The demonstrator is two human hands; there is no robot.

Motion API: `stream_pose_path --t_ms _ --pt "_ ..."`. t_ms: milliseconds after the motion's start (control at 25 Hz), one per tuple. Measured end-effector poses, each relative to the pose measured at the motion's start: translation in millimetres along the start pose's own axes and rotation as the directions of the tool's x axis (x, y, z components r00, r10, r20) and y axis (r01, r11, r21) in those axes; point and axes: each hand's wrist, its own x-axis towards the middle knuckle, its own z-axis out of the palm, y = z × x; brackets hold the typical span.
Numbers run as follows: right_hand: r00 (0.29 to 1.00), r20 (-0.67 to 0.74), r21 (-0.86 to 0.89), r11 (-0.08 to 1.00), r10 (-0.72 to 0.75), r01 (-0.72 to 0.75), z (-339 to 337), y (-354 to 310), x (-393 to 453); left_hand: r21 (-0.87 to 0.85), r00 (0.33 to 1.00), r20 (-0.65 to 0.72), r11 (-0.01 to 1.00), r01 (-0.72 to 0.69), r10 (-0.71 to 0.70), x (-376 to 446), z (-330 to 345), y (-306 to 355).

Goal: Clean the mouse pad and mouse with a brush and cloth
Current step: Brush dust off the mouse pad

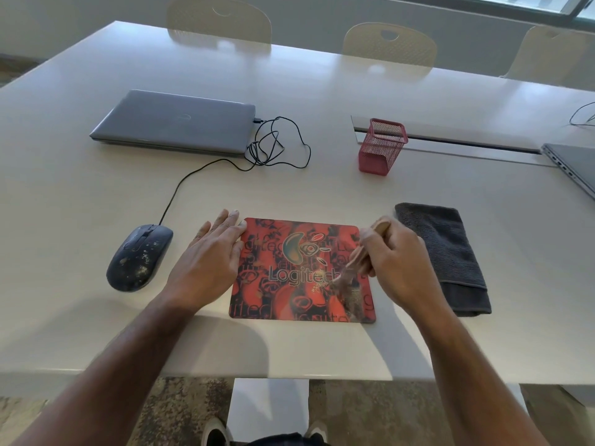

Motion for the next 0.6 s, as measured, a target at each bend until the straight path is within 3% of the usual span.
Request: stream_pose_path --t_ms 160,440,600 --pt "0.99 -0.144 0.112 0.994 0.0 0.017 4.8 3.4 10.3 -0.003 1.0 0.002 1.0 0.001 -0.001 0.3 -0.8 0.7" --pt "0.997 0.079 0.043 0.999 0.01 -0.013 9.0 -2.2 1.5 -0.002 1.0 0.001 1.0 0.002 -0.002 0.2 -1.3 1.7" --pt "0.993 -0.121 0.103 0.995 -0.006 0.019 5.9 -1.0 9.5 0.0 1.0 -0.002 1.0 0.004 -0.004 0.5 -0.9 1.5"
